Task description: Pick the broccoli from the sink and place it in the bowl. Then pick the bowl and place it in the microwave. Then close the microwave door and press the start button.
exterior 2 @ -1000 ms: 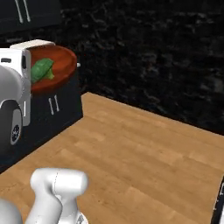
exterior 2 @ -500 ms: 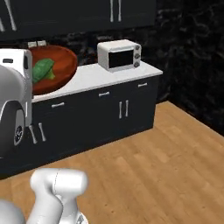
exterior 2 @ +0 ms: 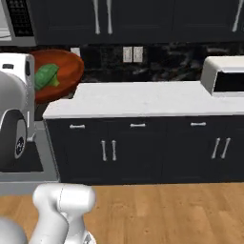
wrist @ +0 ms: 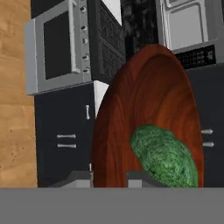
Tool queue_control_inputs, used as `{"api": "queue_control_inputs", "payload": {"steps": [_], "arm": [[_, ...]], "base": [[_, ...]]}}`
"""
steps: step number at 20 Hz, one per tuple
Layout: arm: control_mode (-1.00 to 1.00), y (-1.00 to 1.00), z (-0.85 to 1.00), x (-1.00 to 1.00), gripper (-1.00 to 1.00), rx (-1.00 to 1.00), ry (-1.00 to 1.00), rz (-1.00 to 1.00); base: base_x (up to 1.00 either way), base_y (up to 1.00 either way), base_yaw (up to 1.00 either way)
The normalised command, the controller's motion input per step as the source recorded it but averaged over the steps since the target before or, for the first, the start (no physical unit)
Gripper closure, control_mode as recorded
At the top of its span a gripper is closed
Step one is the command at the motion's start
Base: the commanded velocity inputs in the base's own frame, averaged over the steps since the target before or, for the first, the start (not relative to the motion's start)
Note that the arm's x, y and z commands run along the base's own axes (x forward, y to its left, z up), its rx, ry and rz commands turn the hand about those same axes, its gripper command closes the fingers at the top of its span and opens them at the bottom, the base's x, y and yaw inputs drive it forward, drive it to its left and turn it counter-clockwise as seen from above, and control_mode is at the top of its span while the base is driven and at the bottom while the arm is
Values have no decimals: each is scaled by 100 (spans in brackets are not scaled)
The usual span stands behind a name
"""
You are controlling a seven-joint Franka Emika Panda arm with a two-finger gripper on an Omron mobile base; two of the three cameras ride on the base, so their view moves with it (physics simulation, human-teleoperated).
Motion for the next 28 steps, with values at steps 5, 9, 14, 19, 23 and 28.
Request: {"api": "queue_control_inputs", "payload": {"steps": [5, 9, 14, 19, 23, 28], "arm": [[100, 0, 0, 0, 100, 0, 0, 0], [100, 0, 0, 0, 100, 0, 0, 0], [100, 0, 0, 0, 100, 0, 0, 0], [100, 0, 0, 0, 100, 0, 0, 0], [100, 0, 0, 0, 100, 0, 0, 0], [100, 0, 0, 0, 100, 0, 0, 0]], "base": [[49, 76, 67], [56, 46, 61], [97, 6, 47], [81, 33, 40], [34, 59, 32], [53, 25, 29]]}}
